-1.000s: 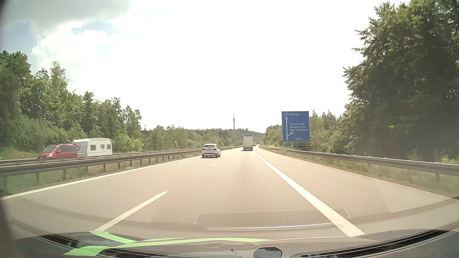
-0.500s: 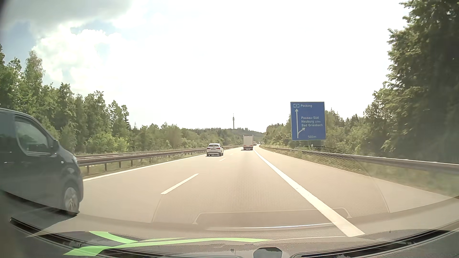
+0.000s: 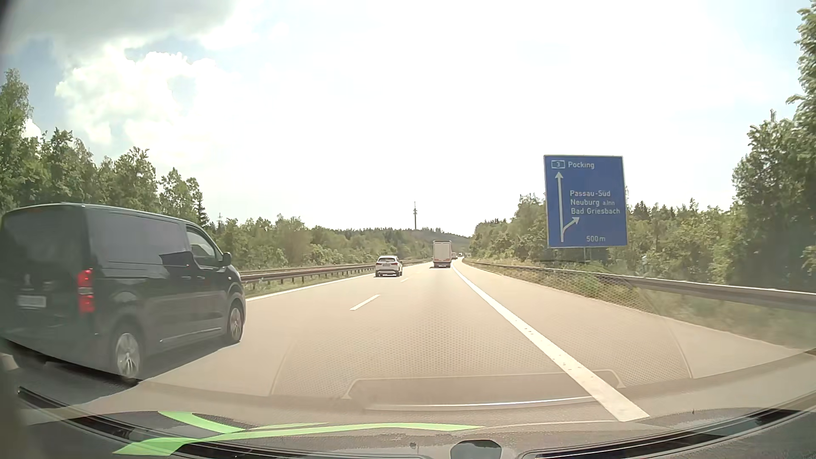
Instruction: Follow the waypoints while adhering to traffic rules and regulations
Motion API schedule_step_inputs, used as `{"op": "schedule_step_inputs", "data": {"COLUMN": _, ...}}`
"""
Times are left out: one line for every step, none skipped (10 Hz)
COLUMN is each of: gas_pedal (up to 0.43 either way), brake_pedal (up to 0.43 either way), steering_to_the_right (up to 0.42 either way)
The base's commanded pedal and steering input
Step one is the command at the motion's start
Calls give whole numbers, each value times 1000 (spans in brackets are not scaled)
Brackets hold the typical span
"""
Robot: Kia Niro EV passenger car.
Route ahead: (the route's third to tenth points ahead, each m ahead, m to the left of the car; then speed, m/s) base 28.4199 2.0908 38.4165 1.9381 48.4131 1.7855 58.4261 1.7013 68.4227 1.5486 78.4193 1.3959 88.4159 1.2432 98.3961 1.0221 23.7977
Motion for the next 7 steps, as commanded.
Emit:
{"op": "schedule_step_inputs", "data": {"gas_pedal": 248, "brake_pedal": 0, "steering_to_the_right": -4}}
{"op": "schedule_step_inputs", "data": {"gas_pedal": 248, "brake_pedal": 0, "steering_to_the_right": -4}}
{"op": "schedule_step_inputs", "data": {"gas_pedal": 248, "brake_pedal": 0, "steering_to_the_right": -4}}
{"op": "schedule_step_inputs", "data": {"gas_pedal": 248, "brake_pedal": 0, "steering_to_the_right": -4}}
{"op": "schedule_step_inputs", "data": {"gas_pedal": 248, "brake_pedal": 0, "steering_to_the_right": -3}}
{"op": "schedule_step_inputs", "data": {"gas_pedal": 248, "brake_pedal": 0, "steering_to_the_right": -3}}
{"op": "schedule_step_inputs", "data": {"gas_pedal": 248, "brake_pedal": 0, "steering_to_the_right": -4}}
